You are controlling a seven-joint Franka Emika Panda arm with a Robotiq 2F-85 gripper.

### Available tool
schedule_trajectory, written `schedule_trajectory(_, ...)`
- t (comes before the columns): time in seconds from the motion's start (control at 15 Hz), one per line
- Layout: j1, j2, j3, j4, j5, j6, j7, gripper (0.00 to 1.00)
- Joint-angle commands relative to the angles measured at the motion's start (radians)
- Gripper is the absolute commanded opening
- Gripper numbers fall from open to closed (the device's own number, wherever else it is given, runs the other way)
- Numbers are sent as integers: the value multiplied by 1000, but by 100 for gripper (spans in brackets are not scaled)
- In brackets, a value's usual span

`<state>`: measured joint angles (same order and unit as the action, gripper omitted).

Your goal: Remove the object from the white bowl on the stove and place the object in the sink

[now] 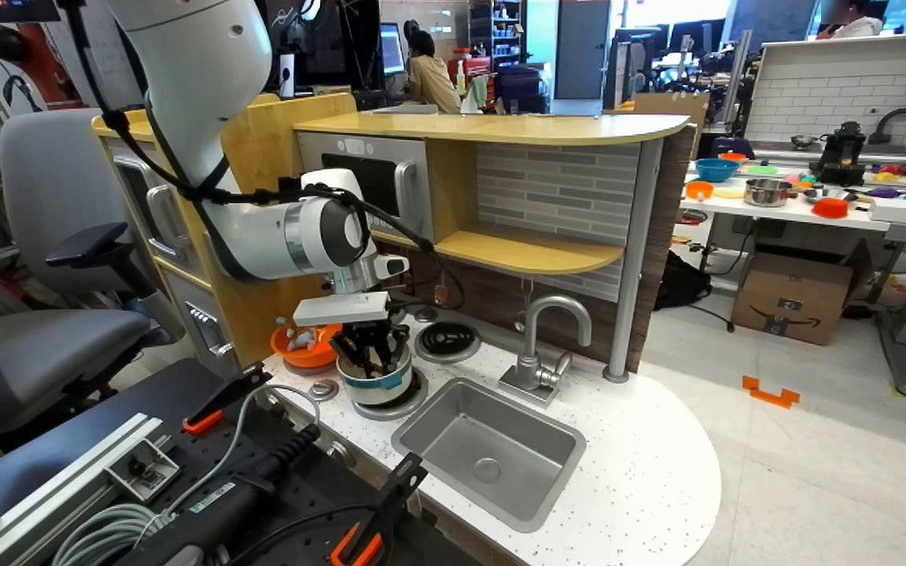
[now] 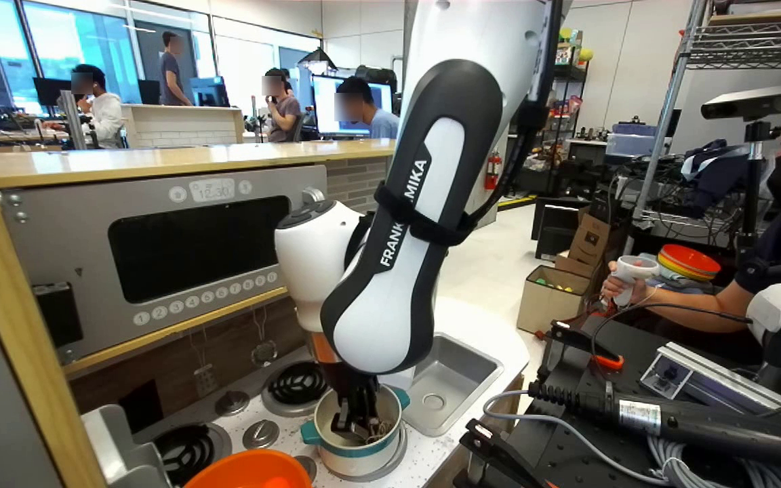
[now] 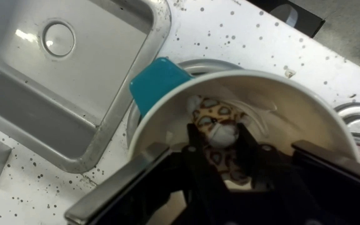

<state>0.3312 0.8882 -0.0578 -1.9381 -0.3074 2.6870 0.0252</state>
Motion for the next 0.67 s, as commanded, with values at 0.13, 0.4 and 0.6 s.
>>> schedule_trajectory(0.13, 9, -60, -13, -30, -25, 16, 5, 4)
schedule_trajectory(0.4, 6, -188, -17, -136, -33, 63, 14, 3)
schedule_trajectory(0.6, 3, -292, -19, -243, -38, 83, 16, 3)
